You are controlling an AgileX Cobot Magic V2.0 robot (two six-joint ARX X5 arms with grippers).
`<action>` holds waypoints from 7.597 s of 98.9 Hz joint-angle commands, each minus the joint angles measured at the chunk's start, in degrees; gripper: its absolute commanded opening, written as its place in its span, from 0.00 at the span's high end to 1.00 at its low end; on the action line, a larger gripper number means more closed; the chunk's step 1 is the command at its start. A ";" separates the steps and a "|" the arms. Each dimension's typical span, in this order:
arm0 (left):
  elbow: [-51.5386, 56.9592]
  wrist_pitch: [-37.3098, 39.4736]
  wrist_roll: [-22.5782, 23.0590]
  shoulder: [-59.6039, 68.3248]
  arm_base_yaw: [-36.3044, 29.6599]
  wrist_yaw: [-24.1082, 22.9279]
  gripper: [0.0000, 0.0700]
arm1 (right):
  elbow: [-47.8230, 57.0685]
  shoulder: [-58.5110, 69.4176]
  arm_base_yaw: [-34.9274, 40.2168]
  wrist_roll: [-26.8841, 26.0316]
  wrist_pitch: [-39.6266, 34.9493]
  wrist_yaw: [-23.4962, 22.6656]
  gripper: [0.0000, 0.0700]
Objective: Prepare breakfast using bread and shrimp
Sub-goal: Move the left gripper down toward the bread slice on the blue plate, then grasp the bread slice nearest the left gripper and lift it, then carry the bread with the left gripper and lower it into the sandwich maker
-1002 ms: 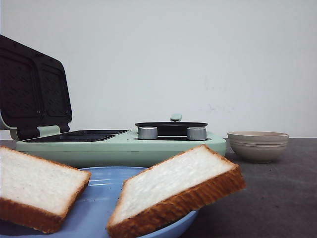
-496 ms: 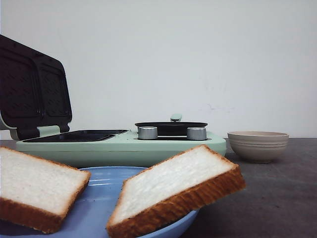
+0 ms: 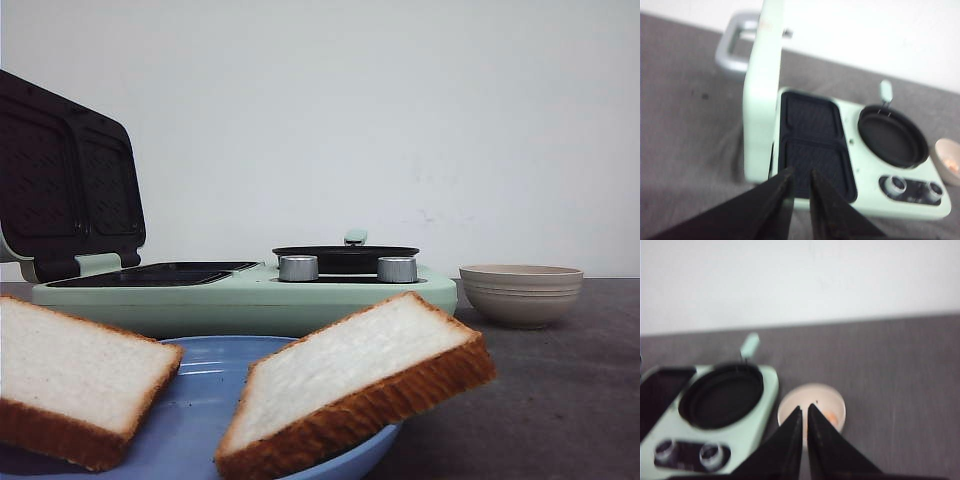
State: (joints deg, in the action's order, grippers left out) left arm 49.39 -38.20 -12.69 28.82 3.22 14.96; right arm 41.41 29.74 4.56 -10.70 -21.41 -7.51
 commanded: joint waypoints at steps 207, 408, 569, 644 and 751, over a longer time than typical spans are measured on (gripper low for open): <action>0.63 -27.32 5.66 34.34 -12.90 11.32 0.32 | 3.39 0.13 0.24 1.09 -10.21 -9.66 0.38; 0.55 -22.23 6.69 53.18 -23.56 11.02 1.00 | 3.39 0.13 0.24 1.09 -10.40 -9.62 0.38; 23.23 10.97 55.74 50.07 -26.99 -29.66 1.00 | 3.39 0.13 0.24 2.69 -10.34 -9.40 0.38; 23.23 32.65 76.76 70.51 -27.19 -37.33 1.00 | 3.39 0.13 0.24 3.91 -10.43 -9.42 0.38; 23.23 33.48 82.71 74.97 -26.71 -39.32 0.99 | 3.39 0.11 0.24 3.89 -12.81 -9.42 0.38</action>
State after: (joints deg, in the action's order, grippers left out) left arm 71.44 -4.97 69.58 102.52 -23.27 -24.10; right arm 43.79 29.52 4.60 -7.29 -34.50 -16.86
